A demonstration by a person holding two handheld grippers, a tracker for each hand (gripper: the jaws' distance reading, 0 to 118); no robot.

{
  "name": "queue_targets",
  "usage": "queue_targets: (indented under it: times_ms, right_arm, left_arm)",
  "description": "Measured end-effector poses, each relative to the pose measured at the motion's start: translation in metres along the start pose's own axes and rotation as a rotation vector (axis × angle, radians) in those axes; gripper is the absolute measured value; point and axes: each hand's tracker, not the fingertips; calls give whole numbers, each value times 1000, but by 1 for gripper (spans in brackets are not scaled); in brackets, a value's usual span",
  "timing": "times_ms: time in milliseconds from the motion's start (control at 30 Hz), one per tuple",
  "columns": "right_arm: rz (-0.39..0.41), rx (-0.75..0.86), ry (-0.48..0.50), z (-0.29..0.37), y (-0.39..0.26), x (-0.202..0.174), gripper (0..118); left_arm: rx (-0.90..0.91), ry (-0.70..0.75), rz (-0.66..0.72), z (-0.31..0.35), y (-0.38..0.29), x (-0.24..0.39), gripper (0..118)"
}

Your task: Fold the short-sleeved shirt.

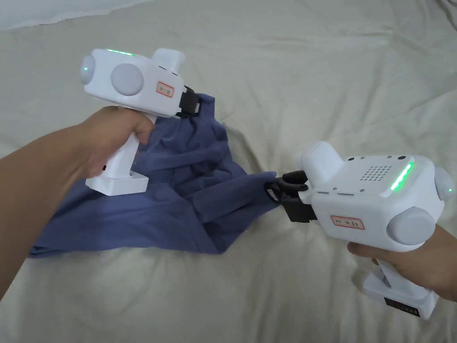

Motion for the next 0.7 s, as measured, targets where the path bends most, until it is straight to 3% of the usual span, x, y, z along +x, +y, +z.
queue_targets:
  times_ms: [333,700]
  right_arm:
    - [-28,115,-84,16,41,-13,4]
    - [-5,244,-149,67,95,-43,4]
  left_arm:
    - [224,61,182,124,-44,-47,3]
    - [448,193,241,289,-87,-49,2]
